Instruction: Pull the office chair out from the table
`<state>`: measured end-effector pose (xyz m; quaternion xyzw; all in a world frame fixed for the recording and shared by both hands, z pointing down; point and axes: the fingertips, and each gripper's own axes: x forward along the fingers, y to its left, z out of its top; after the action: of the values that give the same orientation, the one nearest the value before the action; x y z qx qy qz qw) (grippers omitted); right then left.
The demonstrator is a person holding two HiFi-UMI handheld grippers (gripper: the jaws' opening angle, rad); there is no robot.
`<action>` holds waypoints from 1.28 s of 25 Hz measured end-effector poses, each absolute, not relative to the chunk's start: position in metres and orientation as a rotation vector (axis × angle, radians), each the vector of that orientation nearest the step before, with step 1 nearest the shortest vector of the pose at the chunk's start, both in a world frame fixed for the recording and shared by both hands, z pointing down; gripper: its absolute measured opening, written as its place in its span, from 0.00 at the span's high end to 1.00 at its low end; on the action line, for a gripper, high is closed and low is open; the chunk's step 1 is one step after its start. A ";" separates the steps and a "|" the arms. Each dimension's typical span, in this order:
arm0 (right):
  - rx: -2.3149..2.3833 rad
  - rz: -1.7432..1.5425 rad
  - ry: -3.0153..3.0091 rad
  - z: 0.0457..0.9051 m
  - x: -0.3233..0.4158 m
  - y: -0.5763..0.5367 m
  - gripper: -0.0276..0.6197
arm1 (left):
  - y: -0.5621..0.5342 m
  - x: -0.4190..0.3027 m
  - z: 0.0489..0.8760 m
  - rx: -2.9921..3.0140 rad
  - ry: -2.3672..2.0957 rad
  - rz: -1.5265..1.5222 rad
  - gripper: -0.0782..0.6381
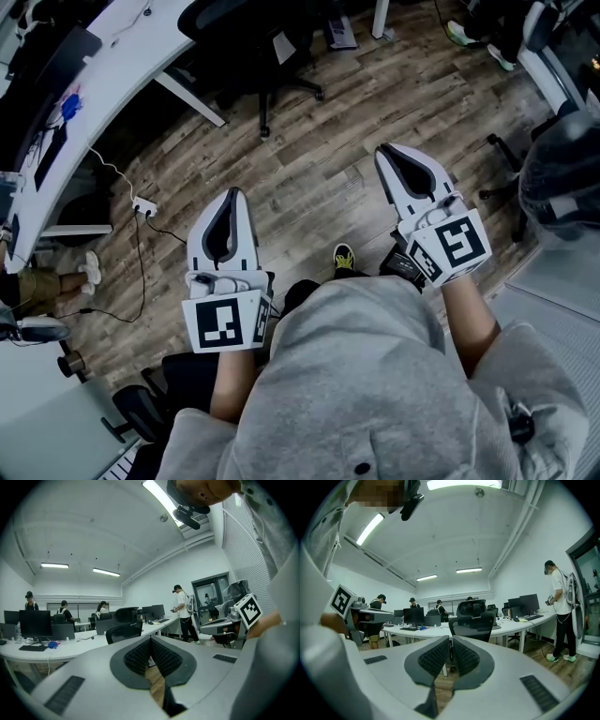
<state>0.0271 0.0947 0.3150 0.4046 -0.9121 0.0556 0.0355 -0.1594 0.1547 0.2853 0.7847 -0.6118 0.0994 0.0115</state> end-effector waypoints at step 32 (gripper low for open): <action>1.108 -0.111 -2.717 0.323 -0.030 -0.033 0.89 | 0.020 -0.212 0.307 2.419 -1.920 0.230 0.87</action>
<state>-0.0303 -0.0327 0.3230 0.3755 -0.9204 -0.0377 0.1026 -0.2121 0.0197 0.3069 0.7808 -0.6199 0.0744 0.0223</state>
